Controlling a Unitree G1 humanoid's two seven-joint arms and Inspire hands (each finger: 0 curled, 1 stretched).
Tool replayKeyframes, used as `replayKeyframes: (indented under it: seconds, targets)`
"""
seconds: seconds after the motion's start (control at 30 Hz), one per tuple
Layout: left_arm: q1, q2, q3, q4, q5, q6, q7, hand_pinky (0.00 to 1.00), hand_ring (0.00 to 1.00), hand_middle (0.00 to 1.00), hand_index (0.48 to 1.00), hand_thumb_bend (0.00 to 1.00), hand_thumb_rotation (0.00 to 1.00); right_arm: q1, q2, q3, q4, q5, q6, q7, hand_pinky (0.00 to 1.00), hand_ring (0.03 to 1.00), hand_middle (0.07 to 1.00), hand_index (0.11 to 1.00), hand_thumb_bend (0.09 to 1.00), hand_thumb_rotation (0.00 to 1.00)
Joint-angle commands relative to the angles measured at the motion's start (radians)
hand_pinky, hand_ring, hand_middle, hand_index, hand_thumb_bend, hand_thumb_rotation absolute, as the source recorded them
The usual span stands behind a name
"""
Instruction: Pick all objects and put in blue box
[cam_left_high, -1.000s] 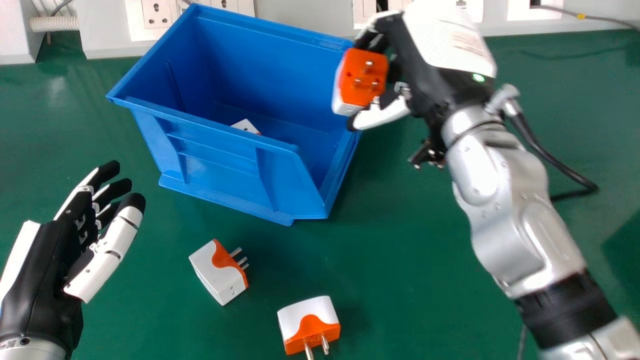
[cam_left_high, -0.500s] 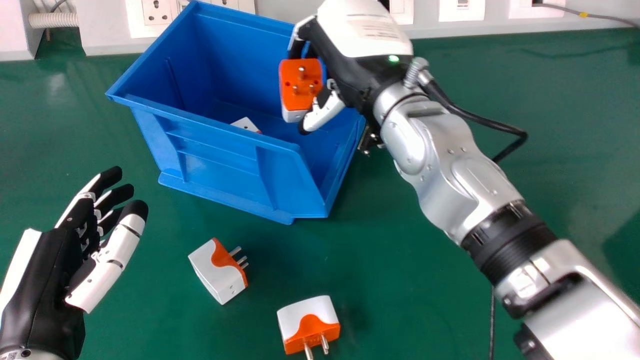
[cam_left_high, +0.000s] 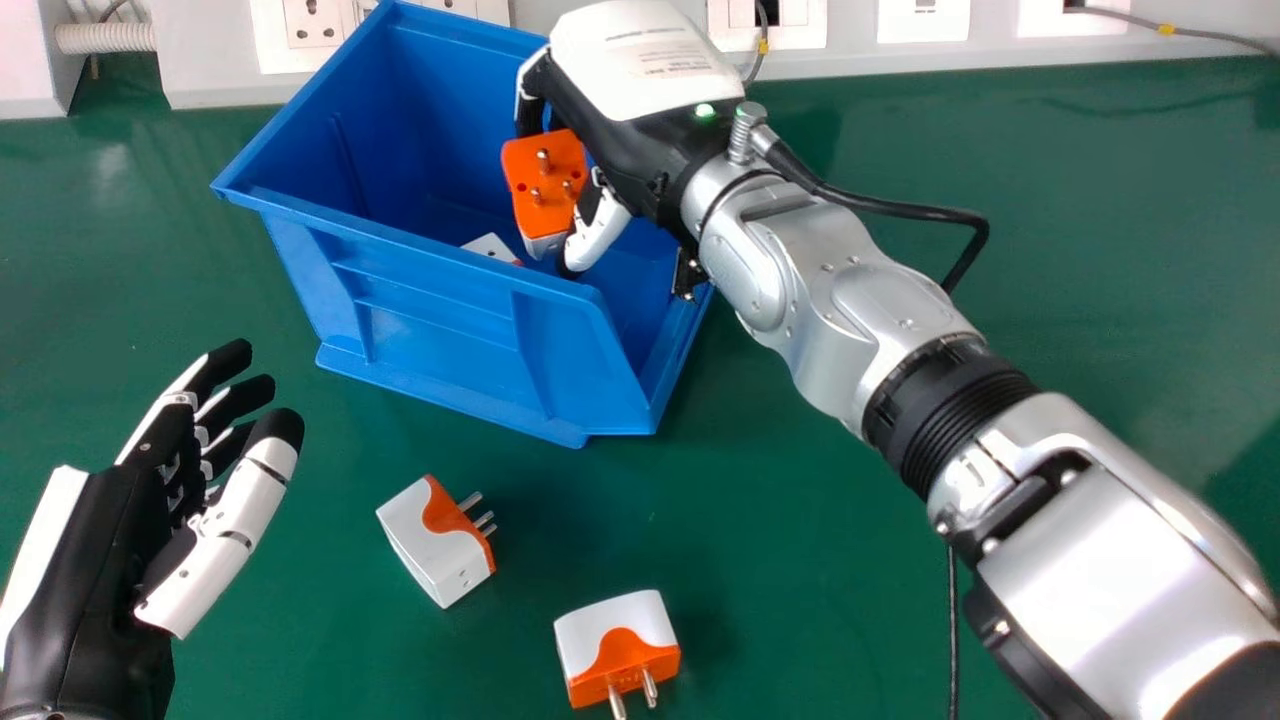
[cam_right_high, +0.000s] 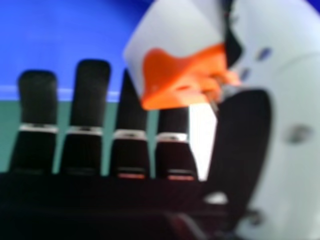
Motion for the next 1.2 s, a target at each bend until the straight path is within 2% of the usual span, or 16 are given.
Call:
replayKeyframes:
  seconds: [0.0,0.23,0.43,0.73,0.93,1.07,1.1,1.13,1.17]
  targets:
    - [0.013,-0.003,-0.001,-0.032,0.006,-0.027,0.003,0.78,0.87,0.89,0.905,0.36,0.59,-0.075,0.009,0.007,0.010,0.002,-0.029,-0.038,0.33,0.440,0.548,0.514,0.491,0.00]
    - [0.030,-0.008,-0.006,-0.033,0.002,-0.047,0.001,0.78,0.87,0.89,0.904,0.36,0.60,-0.093,0.033,0.028,0.073,-0.001,-0.055,-0.056,0.33,0.443,0.541,0.518,0.491,0.00]
    - [0.041,-0.010,-0.008,-0.045,-0.003,-0.047,0.000,0.78,0.87,0.89,0.903,0.37,0.60,-0.091,0.029,0.052,0.087,-0.014,-0.060,-0.072,0.33,0.440,0.532,0.522,0.492,0.00]
    - [0.052,-0.010,-0.005,-0.054,-0.010,-0.050,-0.004,0.78,0.87,0.89,0.903,0.37,0.61,-0.084,0.023,0.072,0.094,-0.024,-0.053,-0.081,0.34,0.451,0.521,0.474,0.496,0.00]
    - [0.052,-0.007,-0.002,-0.049,-0.014,-0.053,-0.007,0.78,0.87,0.89,0.902,0.37,0.62,-0.072,0.020,0.076,0.101,-0.023,-0.048,-0.086,0.35,0.456,0.519,0.457,0.497,0.00]
    - [0.045,-0.006,0.000,-0.041,-0.016,-0.053,-0.009,0.78,0.87,0.89,0.902,0.37,0.63,-0.068,0.014,0.075,0.109,-0.020,-0.043,-0.081,0.35,0.460,0.518,0.449,0.498,0.00]
    - [0.044,-0.006,0.000,-0.041,-0.015,-0.052,-0.008,0.78,0.87,0.89,0.902,0.37,0.63,-0.067,0.011,0.077,0.109,-0.021,-0.044,-0.075,0.37,0.500,0.556,0.457,0.494,0.00]
    - [0.044,-0.007,-0.002,-0.043,-0.015,-0.051,-0.008,0.78,0.87,0.89,0.902,0.37,0.63,-0.066,0.008,0.079,0.107,-0.023,-0.045,-0.069,0.37,0.500,0.556,0.457,0.494,0.00]
    - [0.042,-0.007,-0.003,-0.042,-0.014,-0.050,-0.007,0.78,0.87,0.89,0.901,0.37,0.63,-0.066,0.006,0.081,0.104,-0.023,-0.046,-0.064,0.39,0.565,0.613,0.516,0.483,0.00]
